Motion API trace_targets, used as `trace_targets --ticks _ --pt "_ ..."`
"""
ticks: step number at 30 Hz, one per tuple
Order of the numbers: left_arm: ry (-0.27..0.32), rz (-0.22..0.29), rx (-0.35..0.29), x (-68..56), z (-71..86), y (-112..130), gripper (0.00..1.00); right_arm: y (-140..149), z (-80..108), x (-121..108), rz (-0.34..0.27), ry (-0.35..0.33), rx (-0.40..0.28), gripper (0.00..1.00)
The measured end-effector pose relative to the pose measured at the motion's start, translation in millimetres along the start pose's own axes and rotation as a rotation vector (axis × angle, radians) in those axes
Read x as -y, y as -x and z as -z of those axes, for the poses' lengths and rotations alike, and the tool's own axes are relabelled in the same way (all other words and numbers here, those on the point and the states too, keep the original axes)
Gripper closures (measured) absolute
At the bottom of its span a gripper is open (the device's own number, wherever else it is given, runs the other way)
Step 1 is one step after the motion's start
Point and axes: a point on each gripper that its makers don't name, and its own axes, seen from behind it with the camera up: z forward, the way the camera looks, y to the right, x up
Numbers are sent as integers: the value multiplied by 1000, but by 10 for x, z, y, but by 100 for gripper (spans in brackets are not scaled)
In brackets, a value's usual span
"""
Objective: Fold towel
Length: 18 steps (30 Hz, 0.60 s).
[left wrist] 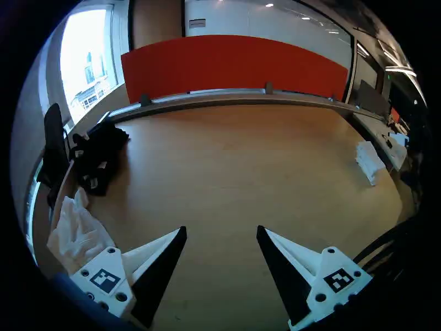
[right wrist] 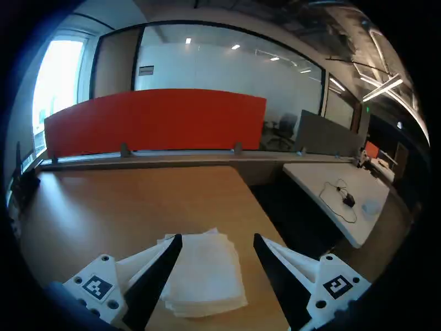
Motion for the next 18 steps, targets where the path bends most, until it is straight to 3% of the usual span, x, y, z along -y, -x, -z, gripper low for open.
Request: trace_targets --ticks 8,18 --pt "-5 4 -8 13 -1 -16 6 -243 56 28 11 32 -120 0" --pt "-10 8 -24 21 -8 -57 6 -444 108 79 9 52 -214 0"
